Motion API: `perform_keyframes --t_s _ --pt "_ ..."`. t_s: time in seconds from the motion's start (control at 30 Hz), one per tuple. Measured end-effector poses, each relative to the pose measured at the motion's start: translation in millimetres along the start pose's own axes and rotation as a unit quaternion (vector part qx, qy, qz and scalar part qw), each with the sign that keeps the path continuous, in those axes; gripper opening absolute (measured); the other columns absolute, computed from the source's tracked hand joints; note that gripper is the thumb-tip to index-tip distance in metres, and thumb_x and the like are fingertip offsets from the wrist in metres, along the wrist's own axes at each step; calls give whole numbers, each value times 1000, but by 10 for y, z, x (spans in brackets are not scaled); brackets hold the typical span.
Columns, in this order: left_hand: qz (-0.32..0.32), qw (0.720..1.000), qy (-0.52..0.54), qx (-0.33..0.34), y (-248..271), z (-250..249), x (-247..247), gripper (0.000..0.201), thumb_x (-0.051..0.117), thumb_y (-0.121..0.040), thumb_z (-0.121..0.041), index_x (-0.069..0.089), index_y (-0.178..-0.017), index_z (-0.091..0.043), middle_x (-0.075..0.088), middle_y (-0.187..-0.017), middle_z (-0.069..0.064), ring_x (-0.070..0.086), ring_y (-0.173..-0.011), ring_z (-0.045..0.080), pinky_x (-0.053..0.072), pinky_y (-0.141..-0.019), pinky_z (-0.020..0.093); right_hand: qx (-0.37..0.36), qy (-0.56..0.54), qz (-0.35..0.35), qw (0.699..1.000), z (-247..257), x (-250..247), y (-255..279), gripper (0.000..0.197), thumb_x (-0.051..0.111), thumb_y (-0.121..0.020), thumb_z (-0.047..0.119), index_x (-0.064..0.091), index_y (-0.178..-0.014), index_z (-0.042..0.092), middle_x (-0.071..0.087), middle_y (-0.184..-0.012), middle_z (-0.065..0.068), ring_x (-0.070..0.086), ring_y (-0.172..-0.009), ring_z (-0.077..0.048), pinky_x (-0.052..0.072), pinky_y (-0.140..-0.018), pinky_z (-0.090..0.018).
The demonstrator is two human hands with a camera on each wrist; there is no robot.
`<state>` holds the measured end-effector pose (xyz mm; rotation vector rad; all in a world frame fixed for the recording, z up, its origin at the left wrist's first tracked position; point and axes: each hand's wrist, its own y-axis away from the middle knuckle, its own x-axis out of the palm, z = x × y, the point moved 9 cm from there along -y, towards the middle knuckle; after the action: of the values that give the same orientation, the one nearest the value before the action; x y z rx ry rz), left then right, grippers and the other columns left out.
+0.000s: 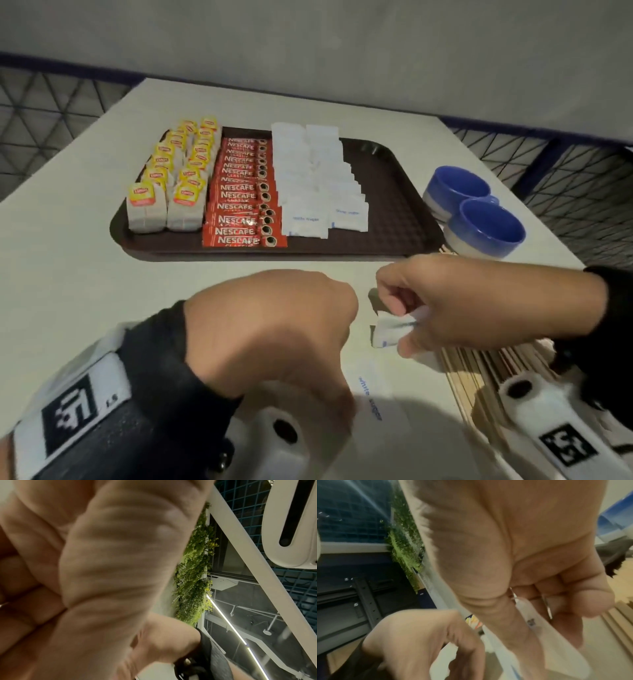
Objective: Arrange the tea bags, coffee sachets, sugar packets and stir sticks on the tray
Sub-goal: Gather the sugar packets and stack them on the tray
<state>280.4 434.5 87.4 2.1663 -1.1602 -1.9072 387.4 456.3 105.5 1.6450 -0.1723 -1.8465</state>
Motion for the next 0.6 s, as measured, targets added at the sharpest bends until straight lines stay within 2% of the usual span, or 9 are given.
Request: perform_keyframes --t_s 0.1,0.13,0.17,0.23,0.27,0.37,0.43,0.53,0.6 --pt "-17 1000 2 9 5 47 -44 44 81 -67 -53 70 -86 -14 72 -81 3 65 -66 16 32 -33 16 -6 -51 -62 997 -59 -397 -181 35 88 -74 37 54 -84 34 59 -78 14 50 -64 -7 49 -61 -28" --pt "-19 1000 9 15 2 67 -45 42 80 -69 -52 69 -86 -15 72 -81 1 67 -69 15 35 -35 16 -5 -66 -95 993 -78 -546 -269 34 88 -73 37 56 -86 36 62 -81 11 54 -68 -11 50 -63 -32" --pt "-18 999 24 22 -5 89 -38 37 80 -72 -50 69 -85 -17 72 -80 -1 68 -71 14 41 -41 17 0 -75 -124 989 -105 -668 -365 33 88 -74 37 58 -89 36 62 -84 11 57 -72 -13 50 -63 -32" --pt "-10 997 64 31 -32 144 -9 29 78 -75 -45 68 -82 -19 72 -75 -4 69 -70 12 51 -55 25 8 -78 -163 983 -151 -820 -583 32 88 -75 32 61 -93 32 64 -93 11 62 -82 -14 51 -69 -30" --pt "-7 996 81 32 -45 176 -2 26 76 -76 -43 68 -83 -20 73 -74 -5 69 -69 12 53 -58 28 12 -77 -168 983 -184 -844 -697 33 88 -75 29 61 -95 31 66 -98 10 64 -88 -15 52 -73 -30" --pt "-24 994 102 23 -47 281 -66 22 73 -81 -42 68 -85 -21 73 -74 -7 68 -66 9 53 -59 28 35 -46 -148 987 -277 -783 -963 38 87 -77 30 61 -106 31 62 -108 12 62 -93 -13 49 -76 -27" --pt "-50 992 112 17 -40 359 -159 22 73 -82 -44 69 -84 -22 72 -74 -9 67 -68 8 56 -64 30 40 -25 -153 987 -305 -754 -1049 45 86 -77 35 59 -113 31 60 -109 11 59 -91 -9 46 -71 -22" --pt "-85 988 126 4 -35 481 -288 24 75 -83 -48 69 -84 -25 71 -78 -12 66 -72 4 57 -69 28 29 9 -199 980 -269 -791 -1054 50 85 -76 44 56 -115 32 57 -106 12 57 -89 -9 46 -69 -20" --pt "-106 984 140 -5 -36 551 -356 24 75 -84 -50 70 -84 -27 70 -78 -13 65 -72 2 55 -66 24 13 29 -224 974 -235 -824 -1046 51 85 -75 48 55 -113 33 56 -105 11 57 -88 -9 47 -70 -22"
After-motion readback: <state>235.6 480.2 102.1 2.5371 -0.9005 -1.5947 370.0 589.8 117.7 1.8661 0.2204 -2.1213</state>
